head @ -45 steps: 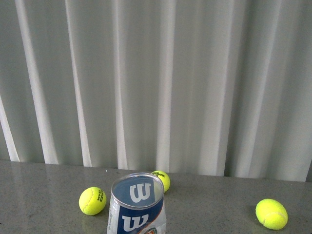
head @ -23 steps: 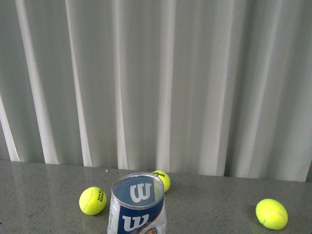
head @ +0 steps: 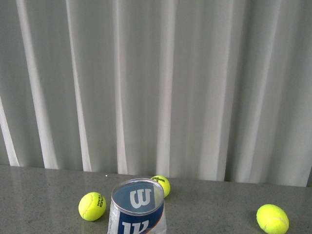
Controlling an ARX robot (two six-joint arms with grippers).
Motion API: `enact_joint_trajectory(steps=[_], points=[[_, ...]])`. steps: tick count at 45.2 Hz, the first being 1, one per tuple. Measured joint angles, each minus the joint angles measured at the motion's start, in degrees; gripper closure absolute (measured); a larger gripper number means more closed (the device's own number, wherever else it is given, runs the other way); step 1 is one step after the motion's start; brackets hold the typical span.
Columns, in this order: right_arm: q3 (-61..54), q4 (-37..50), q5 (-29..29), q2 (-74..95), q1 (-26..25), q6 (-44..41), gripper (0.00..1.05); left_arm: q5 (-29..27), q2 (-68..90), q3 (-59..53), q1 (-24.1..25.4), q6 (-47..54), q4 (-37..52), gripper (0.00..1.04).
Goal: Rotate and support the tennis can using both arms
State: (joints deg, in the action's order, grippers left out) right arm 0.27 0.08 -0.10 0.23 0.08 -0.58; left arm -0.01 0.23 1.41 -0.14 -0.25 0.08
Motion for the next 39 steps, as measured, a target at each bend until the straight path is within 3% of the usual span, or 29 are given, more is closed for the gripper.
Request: enact_joint_trajectory(steps=[39], points=[[0.0, 0.0, 0.0, 0.0, 0.0, 0.0, 0.07, 0.0, 0.0, 0.0, 0.0, 0.0, 0.0, 0.07]])
